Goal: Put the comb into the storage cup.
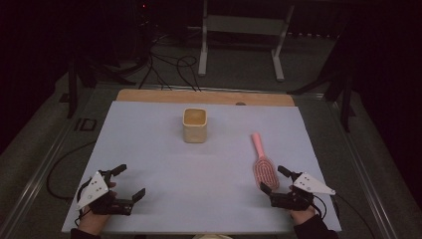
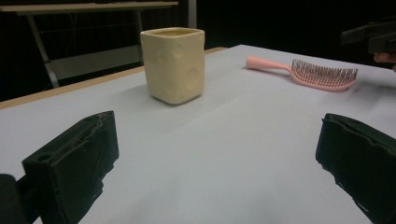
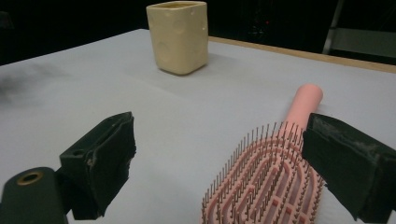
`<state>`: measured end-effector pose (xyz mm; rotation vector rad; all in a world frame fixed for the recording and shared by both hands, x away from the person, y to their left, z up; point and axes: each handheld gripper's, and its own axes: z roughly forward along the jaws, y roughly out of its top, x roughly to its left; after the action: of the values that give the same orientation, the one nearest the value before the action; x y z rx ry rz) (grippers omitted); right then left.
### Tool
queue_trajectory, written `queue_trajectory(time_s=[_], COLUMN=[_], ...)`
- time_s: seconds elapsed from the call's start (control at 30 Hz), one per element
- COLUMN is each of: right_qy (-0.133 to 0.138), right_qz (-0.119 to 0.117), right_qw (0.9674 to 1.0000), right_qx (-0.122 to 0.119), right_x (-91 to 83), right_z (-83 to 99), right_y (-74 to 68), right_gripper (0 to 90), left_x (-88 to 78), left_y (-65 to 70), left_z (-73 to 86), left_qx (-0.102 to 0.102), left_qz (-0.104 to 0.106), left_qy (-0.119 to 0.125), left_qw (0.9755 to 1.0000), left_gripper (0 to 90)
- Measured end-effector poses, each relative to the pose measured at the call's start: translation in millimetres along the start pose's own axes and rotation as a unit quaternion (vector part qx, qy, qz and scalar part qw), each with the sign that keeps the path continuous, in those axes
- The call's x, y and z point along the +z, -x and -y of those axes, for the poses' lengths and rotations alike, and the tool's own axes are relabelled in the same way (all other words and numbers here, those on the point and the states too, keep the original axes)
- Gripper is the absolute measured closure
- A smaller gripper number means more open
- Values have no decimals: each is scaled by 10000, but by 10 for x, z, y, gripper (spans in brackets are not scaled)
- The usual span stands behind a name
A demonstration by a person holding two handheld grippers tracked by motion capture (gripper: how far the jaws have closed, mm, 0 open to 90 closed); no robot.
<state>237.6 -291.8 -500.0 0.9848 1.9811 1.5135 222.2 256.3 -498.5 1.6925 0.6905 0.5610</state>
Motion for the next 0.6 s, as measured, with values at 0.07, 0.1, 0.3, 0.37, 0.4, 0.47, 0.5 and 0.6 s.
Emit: queue_trajectory(time_s=[0.07,0.1,0.3,0.37,0.4,0.47,0.5,0.6], right_qy=[-15,-110,-271,-300,-327,-387,-387,-466], right_qz=[0,-35,-268,-333,-356,-460,-460,-550], right_qw=[10000,9999,9993,9990,9988,9982,9982,9972], right_qx=[-16,-14,-33,-49,-47,-11,-11,-183], right_x=[0,5,25,28,30,39,39,52], right_z=[3,6,3,0,-3,-14,-14,-41], right_y=[2,-1,-24,-30,-34,-50,-50,-113], right_gripper=[94,96,95,95,95,95,95,95], left_x=[0,3,28,29,26,-4,-4,-37], left_y=[-4,-9,-23,-18,-10,5,5,9], left_z=[0,-1,-14,-15,-16,-15,-15,-10], left_qx=[-21,-51,-92,-73,-71,-30,-30,-40], left_qz=[-10,-14,12,33,44,56,56,45], left_qy=[19,37,63,65,67,74,74,101], left_qw=[10000,10000,9999,9999,9999,10000,10000,9999], left_gripper=[5,6,6,6,6,5,6,6])
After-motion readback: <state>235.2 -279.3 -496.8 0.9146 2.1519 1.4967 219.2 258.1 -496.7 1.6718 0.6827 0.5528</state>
